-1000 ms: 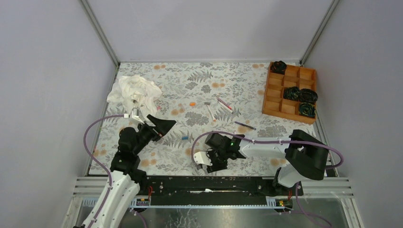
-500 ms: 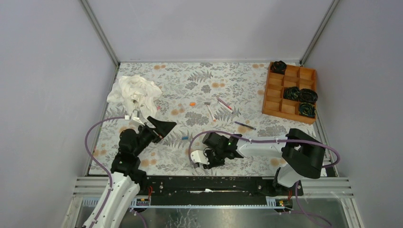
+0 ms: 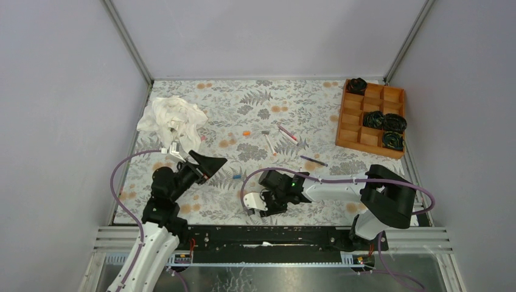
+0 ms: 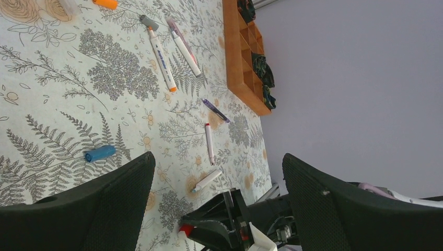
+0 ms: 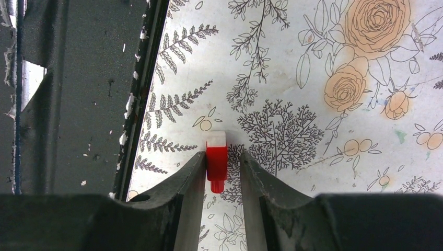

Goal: Insert the pens into the pen caps
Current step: Pick up the pen cap from the center of the board.

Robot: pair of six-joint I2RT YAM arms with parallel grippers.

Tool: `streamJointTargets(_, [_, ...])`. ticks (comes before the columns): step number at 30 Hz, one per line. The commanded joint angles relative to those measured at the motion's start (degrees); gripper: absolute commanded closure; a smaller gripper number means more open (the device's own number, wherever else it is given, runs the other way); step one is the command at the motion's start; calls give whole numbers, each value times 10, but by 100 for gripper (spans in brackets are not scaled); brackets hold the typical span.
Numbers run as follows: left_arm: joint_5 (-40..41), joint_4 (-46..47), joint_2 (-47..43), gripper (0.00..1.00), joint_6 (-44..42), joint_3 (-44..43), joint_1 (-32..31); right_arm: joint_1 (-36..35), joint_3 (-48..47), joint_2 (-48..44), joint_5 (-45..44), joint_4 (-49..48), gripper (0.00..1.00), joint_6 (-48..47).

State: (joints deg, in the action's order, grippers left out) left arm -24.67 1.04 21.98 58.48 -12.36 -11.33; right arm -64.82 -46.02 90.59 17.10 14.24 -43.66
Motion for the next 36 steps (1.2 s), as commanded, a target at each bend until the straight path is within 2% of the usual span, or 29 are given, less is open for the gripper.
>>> streamJointTargets(1, [-14,42,-5,5,10,11,-4,8,13,13,-62,41,62,-18])
streamJointTargets(6, [-16,48,1,5,10,11,-4,20,17,3,-55,48,54,-22])
streamJointTargets(32, [-30,96,19,6,33,29,-4,36,11,8,43,89,59,-39])
streamJointTargets(36, [-30,100,20,6,37,30,-4,35,6,21,46,89,65,-34])
